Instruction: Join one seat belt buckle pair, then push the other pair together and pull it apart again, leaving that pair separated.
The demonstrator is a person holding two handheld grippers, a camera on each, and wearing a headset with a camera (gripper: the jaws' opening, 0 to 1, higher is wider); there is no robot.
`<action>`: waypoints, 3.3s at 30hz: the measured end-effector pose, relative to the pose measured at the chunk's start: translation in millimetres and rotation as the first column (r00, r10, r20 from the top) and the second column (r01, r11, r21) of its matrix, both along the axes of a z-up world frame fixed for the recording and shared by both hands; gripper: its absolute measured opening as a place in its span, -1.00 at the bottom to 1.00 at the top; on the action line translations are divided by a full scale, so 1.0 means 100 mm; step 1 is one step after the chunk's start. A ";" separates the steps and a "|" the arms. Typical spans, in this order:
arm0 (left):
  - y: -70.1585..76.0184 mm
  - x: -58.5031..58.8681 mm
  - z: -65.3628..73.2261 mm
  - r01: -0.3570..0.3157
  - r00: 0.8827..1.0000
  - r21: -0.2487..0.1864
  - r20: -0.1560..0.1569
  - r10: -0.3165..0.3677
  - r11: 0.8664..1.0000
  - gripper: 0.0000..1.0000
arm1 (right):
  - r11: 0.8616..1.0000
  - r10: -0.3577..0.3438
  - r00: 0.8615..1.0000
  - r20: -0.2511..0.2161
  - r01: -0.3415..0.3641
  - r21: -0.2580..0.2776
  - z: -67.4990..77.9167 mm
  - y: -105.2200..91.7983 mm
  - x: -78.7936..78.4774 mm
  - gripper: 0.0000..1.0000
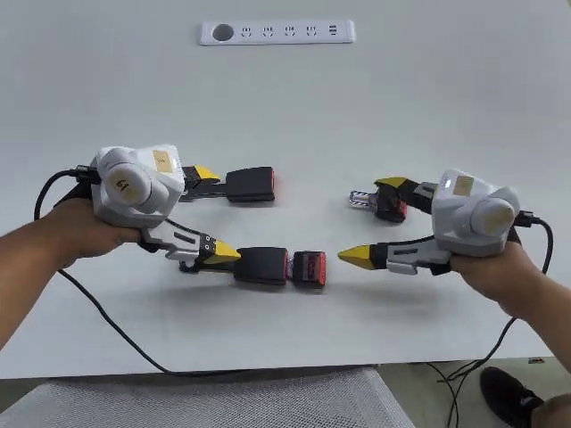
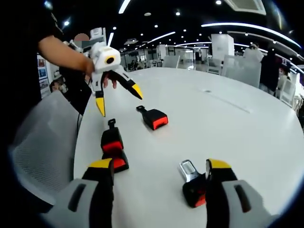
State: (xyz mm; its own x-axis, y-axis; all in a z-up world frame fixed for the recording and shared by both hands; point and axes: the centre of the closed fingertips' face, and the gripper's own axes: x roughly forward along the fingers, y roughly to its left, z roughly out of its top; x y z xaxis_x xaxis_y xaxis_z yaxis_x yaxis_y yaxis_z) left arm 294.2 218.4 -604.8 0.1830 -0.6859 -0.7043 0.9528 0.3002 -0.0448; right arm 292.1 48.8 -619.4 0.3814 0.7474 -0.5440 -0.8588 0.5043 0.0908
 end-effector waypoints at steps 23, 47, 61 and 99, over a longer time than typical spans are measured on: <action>-0.03 0.47 -0.39 0.021 1.000 0.060 -0.007 -0.020 0.998 0.34 | 0.992 0.060 0.995 -0.083 -0.069 -0.103 -0.30 -0.50 0.21 0.40; -0.16 0.56 -0.61 0.124 0.992 0.104 0.002 -0.125 0.987 -0.14 | 0.975 0.136 0.986 -0.099 -0.151 -0.162 -0.48 -0.58 0.24 -0.22; -0.15 0.58 -0.58 0.188 0.982 0.128 0.009 -0.191 0.974 -0.31 | 0.972 0.172 0.982 -0.081 -0.183 -0.147 -0.46 -0.59 0.28 -0.33; -0.16 0.57 -0.57 0.222 0.975 0.144 0.000 -0.224 0.964 -0.32 | 0.982 0.185 0.982 -0.044 -0.186 -0.024 -0.37 0.00 0.42 -0.33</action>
State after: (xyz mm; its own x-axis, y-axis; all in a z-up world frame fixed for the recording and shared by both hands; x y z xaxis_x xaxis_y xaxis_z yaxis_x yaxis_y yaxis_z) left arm 350.8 201.9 -661.7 0.0487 -0.6036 -0.7958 0.9966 0.0821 -0.0014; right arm 334.2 48.4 -656.6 0.2147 0.7877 -0.5775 -0.9334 0.3396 0.1162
